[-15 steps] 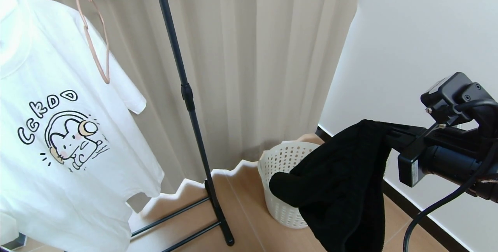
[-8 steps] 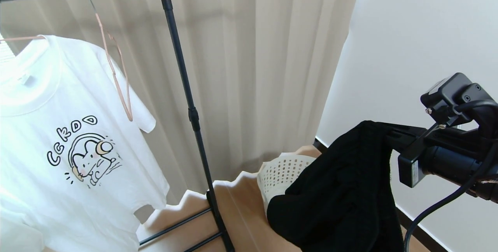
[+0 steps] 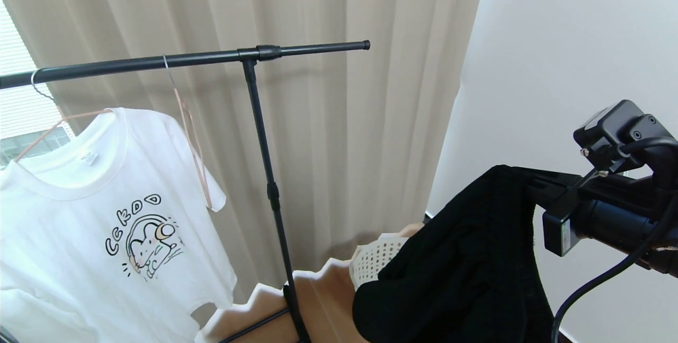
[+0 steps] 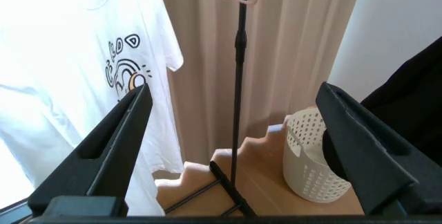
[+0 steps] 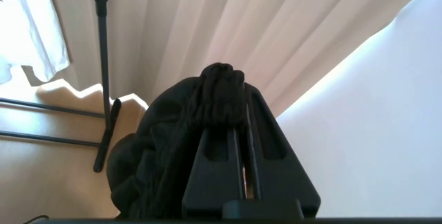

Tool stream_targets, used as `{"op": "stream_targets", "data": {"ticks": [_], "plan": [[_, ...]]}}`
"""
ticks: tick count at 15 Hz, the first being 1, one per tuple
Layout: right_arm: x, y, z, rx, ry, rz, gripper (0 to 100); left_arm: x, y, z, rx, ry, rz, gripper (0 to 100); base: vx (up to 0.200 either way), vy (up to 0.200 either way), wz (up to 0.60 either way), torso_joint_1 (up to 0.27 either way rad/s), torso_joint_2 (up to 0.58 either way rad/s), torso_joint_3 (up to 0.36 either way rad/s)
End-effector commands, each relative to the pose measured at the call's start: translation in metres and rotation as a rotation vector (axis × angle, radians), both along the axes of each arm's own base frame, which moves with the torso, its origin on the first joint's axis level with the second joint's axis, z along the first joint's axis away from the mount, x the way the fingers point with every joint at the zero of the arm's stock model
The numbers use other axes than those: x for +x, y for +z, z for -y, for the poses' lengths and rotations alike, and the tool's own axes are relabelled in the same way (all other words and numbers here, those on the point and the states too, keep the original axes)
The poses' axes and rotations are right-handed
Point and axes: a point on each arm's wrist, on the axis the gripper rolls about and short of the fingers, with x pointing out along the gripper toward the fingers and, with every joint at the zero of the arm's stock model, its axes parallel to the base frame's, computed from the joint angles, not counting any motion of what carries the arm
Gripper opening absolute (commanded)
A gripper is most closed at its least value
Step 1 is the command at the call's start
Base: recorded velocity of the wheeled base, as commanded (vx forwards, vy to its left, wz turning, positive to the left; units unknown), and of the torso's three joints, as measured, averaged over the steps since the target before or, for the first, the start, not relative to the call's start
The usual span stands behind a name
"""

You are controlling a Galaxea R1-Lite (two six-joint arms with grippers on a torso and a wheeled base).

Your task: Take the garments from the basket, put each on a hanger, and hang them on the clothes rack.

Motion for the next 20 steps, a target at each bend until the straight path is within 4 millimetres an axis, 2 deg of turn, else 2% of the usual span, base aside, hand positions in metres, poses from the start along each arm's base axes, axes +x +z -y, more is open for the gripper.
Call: {"op": "stream_targets", "data": {"ticks": [1, 6, 13, 20], "plan": [[0.0000, -0.0003, -0.0001, -0.001, 0.000, -0.001, 0, 0.0001, 0.0001, 0.0000, 0.000, 0.000, -0.001, 100, 0.000, 0.000, 0.00, 0.251, -0.57, -0.315], [-0.0018, -0.0007, 0.0011, -0.001, 0.000, -0.001, 0, 0.0001, 0.0001, 0.0000, 0.000, 0.000, -0.001, 100, 0.000, 0.000, 0.00, 0.247, -0.57, -0.323], [-0.0055, -0.0004, 0.0035, 0.001, -0.001, 0.005, 0, 0.0001, 0.0001, 0.0000, -0.002, 0.000, -0.001, 100, 0.000, 0.000, 0.00, 0.177, -0.39, -0.216], [-0.0070, -0.0023, 0.0042, -0.004, 0.006, 0.001, 0, 0.0001, 0.0002, 0.0000, -0.002, 0.002, 0.000, 100, 0.000, 0.000, 0.00, 0.022, -0.05, -0.023]]}}
